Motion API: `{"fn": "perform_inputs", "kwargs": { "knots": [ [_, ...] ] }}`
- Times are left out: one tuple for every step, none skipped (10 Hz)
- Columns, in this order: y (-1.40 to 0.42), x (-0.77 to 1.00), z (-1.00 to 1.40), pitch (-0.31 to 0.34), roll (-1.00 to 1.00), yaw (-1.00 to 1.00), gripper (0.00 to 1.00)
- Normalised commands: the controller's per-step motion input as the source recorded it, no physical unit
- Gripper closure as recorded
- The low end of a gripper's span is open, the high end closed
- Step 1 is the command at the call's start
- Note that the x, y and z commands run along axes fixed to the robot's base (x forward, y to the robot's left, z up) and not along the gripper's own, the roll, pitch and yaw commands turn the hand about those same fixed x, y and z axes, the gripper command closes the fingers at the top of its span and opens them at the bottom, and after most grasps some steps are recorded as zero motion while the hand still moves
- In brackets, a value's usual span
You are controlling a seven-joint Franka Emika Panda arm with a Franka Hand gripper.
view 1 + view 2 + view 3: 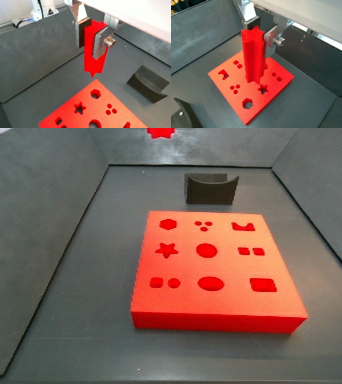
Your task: Insert the star object.
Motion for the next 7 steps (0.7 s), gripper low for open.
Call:
{"fn": "perform_inputs", "kwargs": {
  "knots": [
    [0.0,0.0,-0.09,-0.059,-0.01,0.0,1.0],
    [0.0,-0.13,-0.21,-0.001,0.0,-0.03,1.0],
    [-0.04,-0.19,-0.23,0.0,0.0,-0.1,1.0],
    [-0.1,-0.13,-0.23,-0.041,0.07,-0.36,1.0],
    [-0.03,-0.13,-0.25,-0.083,0.09,-0.67,1.0],
    [0.0,-0.29,-0.39,-0.026,0.11,-0.72,1.0],
    [0.0,-0.35,-0.63,0.0,0.08,-0.68,1.0]
  ]
}}
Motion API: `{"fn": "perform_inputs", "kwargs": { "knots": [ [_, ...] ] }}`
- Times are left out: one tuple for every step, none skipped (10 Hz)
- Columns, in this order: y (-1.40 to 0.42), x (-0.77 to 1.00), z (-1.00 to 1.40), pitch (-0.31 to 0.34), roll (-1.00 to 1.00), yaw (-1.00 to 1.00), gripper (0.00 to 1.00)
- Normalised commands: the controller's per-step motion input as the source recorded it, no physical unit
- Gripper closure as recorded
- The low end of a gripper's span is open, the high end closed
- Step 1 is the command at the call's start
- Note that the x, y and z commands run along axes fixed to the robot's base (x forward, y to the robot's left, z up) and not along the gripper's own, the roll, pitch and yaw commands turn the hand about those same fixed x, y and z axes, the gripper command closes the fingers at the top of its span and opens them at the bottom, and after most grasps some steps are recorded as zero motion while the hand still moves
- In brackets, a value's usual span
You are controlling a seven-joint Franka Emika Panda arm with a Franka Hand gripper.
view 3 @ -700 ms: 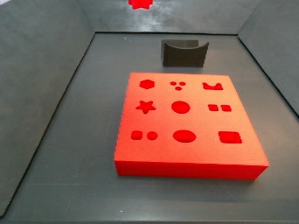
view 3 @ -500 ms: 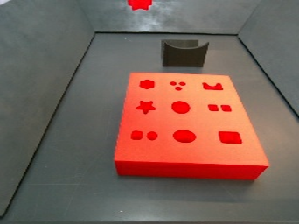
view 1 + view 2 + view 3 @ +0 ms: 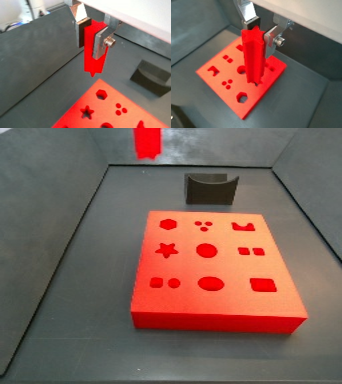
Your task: Insert the star object.
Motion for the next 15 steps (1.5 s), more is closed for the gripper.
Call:
{"fn": "perform_inputs", "kwargs": {
  "knots": [
    [-0.07,-0.23,-0.68,0.004,0.04,-0.76,1.0],
    [0.0,-0.19,-0.67,0.064,0.0,-0.86,1.0],
    [0.0,-0.13,-0.66,0.081,0.0,-0.94,1.0],
    [0.0,-0.12,-0.61,0.087,0.0,-0.96,1.0],
    [0.03,-0.04,-0.59,0.127,-0.01,-1.0,1.0],
    [0.01,0.0,-0.62,0.203,-0.05,-0.97,1.0],
    [0.0,0.0,-0.5,0.24,-0.14,-0.9,1.0],
    [-0.11,0.22,0.19,0.109,-0.33,-0.66,1.0],
    [-0.09,0.4,0.48,0.034,-0.44,-0.54,1.0],
    [-0.15,0.35,0.2,0.0,-0.33,-0.57,1.0],
    [-0.19,0.29,-0.23,0.026,-0.1,-0.59,1.0],
    [-0.2,0.3,-0.35,0.016,-0.04,-0.55,1.0],
    [-0.27,0.3,-0.51,0.016,0.01,-0.45,1.0],
    [-0.26,0.23,-0.13,0.116,0.11,-0.26,1.0],
    [0.0,0.02,0.0,0.006,0.0,0.0,1.0]
  ]
}}
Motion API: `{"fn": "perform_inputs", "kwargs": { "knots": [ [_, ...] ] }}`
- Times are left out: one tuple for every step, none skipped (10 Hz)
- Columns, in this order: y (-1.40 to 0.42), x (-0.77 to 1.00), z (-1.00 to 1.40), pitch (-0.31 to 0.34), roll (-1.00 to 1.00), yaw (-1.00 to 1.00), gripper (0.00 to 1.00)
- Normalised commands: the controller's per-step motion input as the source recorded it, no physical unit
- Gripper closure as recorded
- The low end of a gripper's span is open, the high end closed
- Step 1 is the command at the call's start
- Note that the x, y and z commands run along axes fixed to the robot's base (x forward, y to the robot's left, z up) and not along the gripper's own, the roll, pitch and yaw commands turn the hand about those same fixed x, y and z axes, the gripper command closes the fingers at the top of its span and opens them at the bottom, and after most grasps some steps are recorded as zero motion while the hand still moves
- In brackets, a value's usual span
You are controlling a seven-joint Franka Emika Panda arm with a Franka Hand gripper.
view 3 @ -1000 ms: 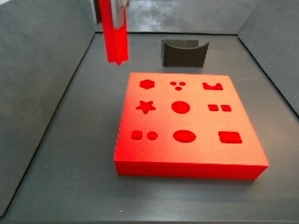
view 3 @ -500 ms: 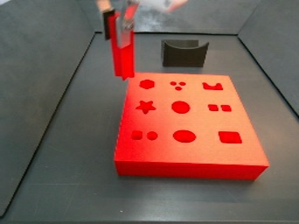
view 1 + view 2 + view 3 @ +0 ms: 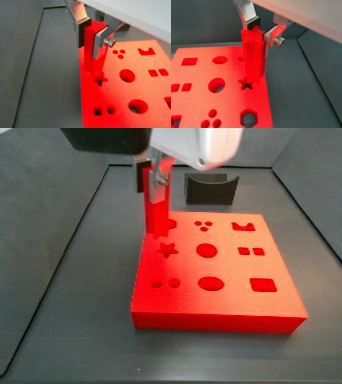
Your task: Insert the star object.
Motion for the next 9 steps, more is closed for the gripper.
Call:
{"fn": "perform_inputs", "kwargs": {
  "knots": [
    [0.0,0.39,-0.28,0.0,0.0,0.0,1.0],
    [0.0,0.53,-0.36,0.0,0.0,0.17,1.0],
    [0.0,0.44,-0.45,0.0,0.0,0.39,1.0],
    [0.0,0.32,-0.43,0.0,-0.05,0.42,1.0],
    [0.0,0.21,-0.33,0.0,-0.07,0.37,1.0],
    [0.0,0.08,-0.26,0.0,0.0,0.27,1.0],
    [-0.04,0.0,-0.19,0.0,0.06,0.09,1.0],
    [-0.01,-0.19,-0.11,0.0,0.1,0.0,1.0],
    [-0.06,-0.27,-0.04,0.0,0.07,0.0,1.0]
  ]
}}
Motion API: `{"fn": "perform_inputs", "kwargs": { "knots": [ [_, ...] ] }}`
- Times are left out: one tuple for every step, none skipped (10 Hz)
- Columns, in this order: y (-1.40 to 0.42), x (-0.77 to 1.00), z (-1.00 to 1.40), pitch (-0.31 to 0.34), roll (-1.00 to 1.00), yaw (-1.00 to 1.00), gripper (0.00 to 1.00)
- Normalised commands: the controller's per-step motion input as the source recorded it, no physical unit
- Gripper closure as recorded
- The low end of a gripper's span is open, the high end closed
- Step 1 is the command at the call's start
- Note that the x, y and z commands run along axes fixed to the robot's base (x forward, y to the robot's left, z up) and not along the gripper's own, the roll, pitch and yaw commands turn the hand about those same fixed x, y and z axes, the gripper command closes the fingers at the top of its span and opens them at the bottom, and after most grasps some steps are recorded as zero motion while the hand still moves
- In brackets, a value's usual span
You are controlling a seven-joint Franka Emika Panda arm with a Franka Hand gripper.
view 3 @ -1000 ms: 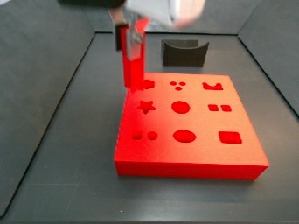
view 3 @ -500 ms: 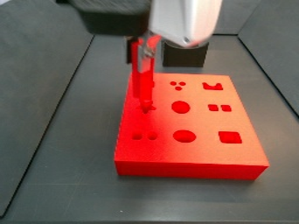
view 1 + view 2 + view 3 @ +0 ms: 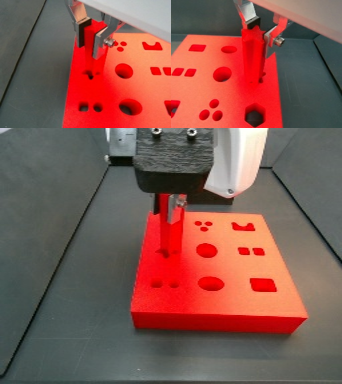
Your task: Insert the star object.
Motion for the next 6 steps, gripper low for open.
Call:
{"fn": "perform_inputs", "kwargs": {
  "knots": [
    [-0.11,-0.25,-0.03,0.0,0.05,0.0,1.0],
    [-0.17,-0.01,-0.05,-0.01,0.04,0.0,1.0],
    [-0.19,0.15,-0.09,-0.036,0.01,0.15,1.0],
    [-0.05,0.21,-0.17,-0.033,0.03,0.25,1.0],
    [0.0,0.02,-0.23,-0.029,0.07,0.23,1.0],
    [0.03,-0.02,-0.25,-0.001,0.13,0.15,1.0]
  ]
}}
